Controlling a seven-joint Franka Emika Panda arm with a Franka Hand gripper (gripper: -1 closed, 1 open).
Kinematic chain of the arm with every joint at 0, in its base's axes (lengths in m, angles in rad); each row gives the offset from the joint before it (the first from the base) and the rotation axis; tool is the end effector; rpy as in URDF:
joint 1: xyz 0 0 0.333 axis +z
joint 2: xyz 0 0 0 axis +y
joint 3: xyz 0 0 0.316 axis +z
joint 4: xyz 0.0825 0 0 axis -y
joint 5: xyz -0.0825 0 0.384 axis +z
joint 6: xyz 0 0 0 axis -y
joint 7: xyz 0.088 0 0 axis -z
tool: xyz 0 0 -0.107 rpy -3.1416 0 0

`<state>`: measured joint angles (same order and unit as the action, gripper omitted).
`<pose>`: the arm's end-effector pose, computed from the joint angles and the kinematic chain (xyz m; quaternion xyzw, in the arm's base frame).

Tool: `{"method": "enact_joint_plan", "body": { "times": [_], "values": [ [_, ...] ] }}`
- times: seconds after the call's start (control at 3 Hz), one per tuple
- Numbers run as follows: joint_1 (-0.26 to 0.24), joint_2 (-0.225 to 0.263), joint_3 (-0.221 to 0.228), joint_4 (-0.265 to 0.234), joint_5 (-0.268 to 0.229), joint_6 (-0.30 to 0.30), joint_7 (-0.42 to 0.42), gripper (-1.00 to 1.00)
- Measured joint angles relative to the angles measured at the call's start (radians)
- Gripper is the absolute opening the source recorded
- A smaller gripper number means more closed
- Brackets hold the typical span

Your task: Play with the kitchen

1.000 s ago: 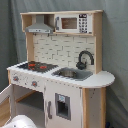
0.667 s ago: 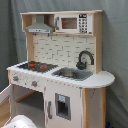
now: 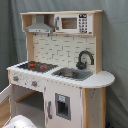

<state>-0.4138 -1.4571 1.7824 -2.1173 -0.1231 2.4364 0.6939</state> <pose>0.1092 0.5614 0.2270 0.6398 0.3723 0.5522 0.3836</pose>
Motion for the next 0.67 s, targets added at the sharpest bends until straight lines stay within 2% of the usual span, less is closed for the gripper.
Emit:
{"method": "enact_joint_plan", "body": {
  "times": [0.33,0.67],
  "values": [
    [0.015,0.000,0.012,-0.050,0.013,-0.022,0.083,1.00],
    [0.057,0.000,0.012,-0.135,0.040,-0.035,0.109,1.00]
  ]
}}
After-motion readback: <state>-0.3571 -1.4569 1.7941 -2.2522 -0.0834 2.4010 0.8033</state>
